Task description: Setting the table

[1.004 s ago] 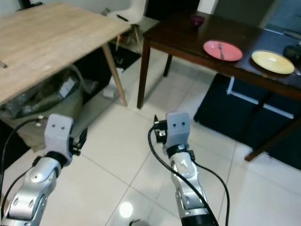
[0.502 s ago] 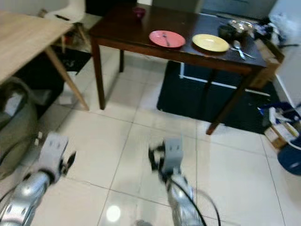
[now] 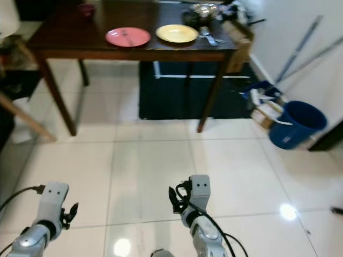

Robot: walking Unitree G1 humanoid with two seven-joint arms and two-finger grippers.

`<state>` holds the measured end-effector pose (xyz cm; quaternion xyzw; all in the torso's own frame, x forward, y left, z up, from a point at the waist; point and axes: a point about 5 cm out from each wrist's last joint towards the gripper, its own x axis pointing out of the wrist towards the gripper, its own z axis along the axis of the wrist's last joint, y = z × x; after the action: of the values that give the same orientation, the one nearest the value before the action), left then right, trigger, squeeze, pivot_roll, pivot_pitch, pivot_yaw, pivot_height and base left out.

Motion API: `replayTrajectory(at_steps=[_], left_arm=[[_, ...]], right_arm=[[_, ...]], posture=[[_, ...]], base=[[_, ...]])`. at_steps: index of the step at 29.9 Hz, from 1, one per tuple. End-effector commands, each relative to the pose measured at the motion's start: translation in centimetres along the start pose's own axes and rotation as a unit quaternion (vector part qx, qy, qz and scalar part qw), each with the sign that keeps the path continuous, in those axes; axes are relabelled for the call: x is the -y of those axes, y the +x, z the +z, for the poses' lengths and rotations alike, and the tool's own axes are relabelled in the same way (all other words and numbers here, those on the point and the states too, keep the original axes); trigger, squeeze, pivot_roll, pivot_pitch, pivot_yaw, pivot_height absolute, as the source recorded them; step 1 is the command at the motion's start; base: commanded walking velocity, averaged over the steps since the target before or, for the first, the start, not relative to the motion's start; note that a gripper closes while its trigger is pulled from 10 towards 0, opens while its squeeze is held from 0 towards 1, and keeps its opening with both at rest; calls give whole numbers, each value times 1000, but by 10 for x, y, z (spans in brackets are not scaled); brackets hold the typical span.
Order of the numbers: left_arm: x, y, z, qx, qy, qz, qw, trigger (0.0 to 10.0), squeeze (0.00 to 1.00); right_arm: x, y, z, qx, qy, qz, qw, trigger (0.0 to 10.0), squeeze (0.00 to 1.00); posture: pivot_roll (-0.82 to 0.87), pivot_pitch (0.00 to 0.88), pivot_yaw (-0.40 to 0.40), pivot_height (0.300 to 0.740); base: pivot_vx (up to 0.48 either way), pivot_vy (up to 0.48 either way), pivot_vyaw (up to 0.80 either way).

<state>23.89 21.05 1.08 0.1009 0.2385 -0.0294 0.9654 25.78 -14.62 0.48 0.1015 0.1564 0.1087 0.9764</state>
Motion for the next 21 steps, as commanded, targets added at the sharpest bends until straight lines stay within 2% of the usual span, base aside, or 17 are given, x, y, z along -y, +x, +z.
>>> replayTrajectory(at_steps=[1, 6, 11, 13, 21], left_arm=[[-1, -3, -10, -9, 8, 1, 1000, 10000, 0], [-1, -3, -5, 13, 7, 6, 1000, 10000, 0], [-4, -1, 2, 40, 25, 21, 999, 10000, 0], [-5, 0, 6, 55, 37, 33, 997, 10000, 0], [-5, 1, 9, 63, 47, 38, 996, 10000, 0]], right_arm=[[-6, 0, -4, 0, 12, 17, 1000, 10000, 0], [-10, 2, 1, 10, 19, 39, 999, 10000, 0], [-17, 4, 9, 26, 19, 76, 997, 10000, 0], [-21, 5, 14, 36, 17, 88, 995, 10000, 0], [-21, 7, 16, 42, 19, 88, 995, 10000, 0]], posture=[[-88, 16, 20, 740], [-89, 16, 19, 740], [-90, 13, 19, 740], [-94, 12, 20, 740], [-94, 9, 24, 740]], base=[[0, 0, -800], [0, 0, -718], [0, 0, 0], [418, 0, 0], [480, 0, 0]])
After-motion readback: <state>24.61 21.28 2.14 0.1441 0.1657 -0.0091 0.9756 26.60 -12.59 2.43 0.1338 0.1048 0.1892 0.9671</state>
